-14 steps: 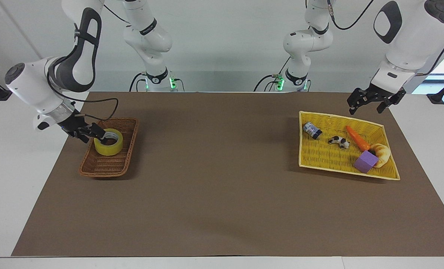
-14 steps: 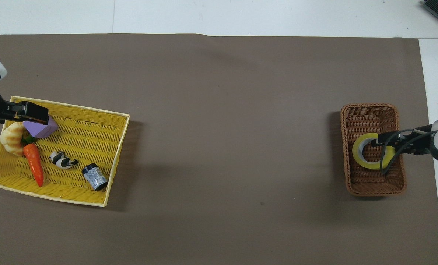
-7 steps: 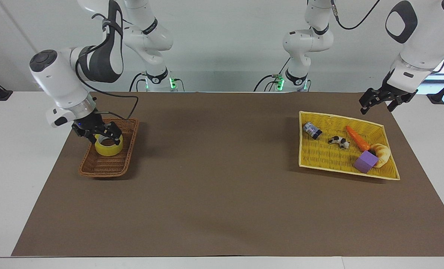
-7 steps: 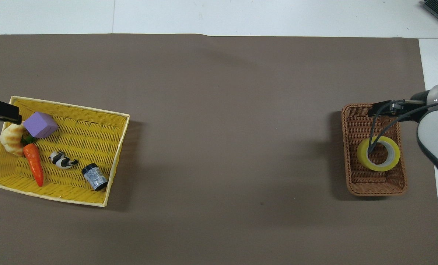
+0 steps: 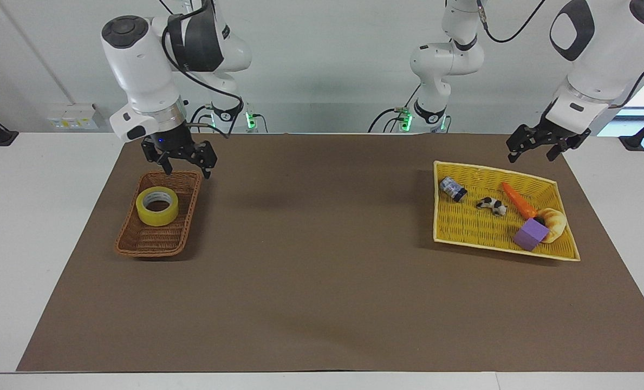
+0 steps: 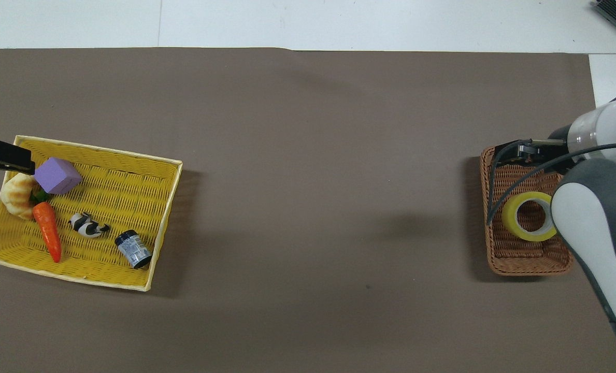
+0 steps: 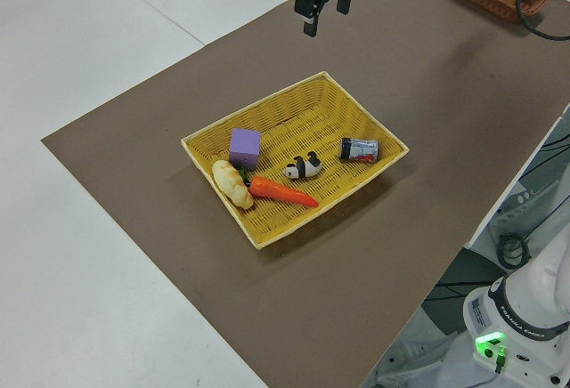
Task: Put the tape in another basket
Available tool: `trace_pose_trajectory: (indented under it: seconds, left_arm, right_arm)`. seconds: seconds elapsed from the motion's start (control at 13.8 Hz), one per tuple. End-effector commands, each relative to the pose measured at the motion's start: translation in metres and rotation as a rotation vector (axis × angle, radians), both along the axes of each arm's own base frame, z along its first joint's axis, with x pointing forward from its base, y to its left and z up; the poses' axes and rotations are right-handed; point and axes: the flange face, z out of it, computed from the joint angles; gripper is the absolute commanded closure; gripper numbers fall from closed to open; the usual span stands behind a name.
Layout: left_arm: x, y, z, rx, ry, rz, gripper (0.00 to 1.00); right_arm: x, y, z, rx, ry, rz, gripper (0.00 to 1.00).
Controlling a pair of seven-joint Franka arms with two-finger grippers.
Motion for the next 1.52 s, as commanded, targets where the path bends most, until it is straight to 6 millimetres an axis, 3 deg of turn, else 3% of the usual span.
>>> trace_pose_trajectory:
  seconds: [0.0,0.14,0.22,0.43,0.65,1.01,1.16,1.45]
  left_arm:
    - [-0.005,-0.003,0.021,-0.017,0.036,-0.052,0.00]
    - [-0.007,-0.002,0.018,-0.020,0.040,-0.070,0.00]
    - [-0.007,0.005,0.018,-0.021,0.036,-0.061,0.00]
    - [-0.007,0.018,0.018,-0.020,0.036,-0.038,0.00]
    - [-0.007,0.017,0.018,-0.020,0.036,-0.041,0.00]
    - [-0.007,0.017,0.018,-0.020,0.036,-0.040,0.00]
    - [-0.007,0.017,0.018,-0.020,0.036,-0.041,0.00]
    - [-0.007,0.017,0.019,-0.020,0.035,-0.040,0.00]
  right_arm:
    - [-0.010,0.000,0.047,-0.029,0.003,-0.010,0.00]
    - [-0.016,-0.004,0.085,-0.056,0.020,-0.009,0.00]
    - [-0.019,-0.008,0.094,-0.060,0.021,-0.013,0.00]
    - [-0.031,-0.016,0.095,-0.044,0.055,0.019,0.00]
    - [-0.030,-0.019,0.094,-0.044,0.057,0.041,0.00]
    - [-0.042,-0.023,0.128,-0.022,0.044,0.059,0.00]
    - [-0.050,-0.031,0.119,0.000,0.078,0.080,0.00]
    - [-0.046,-0.043,0.120,-0.001,0.067,0.093,0.00]
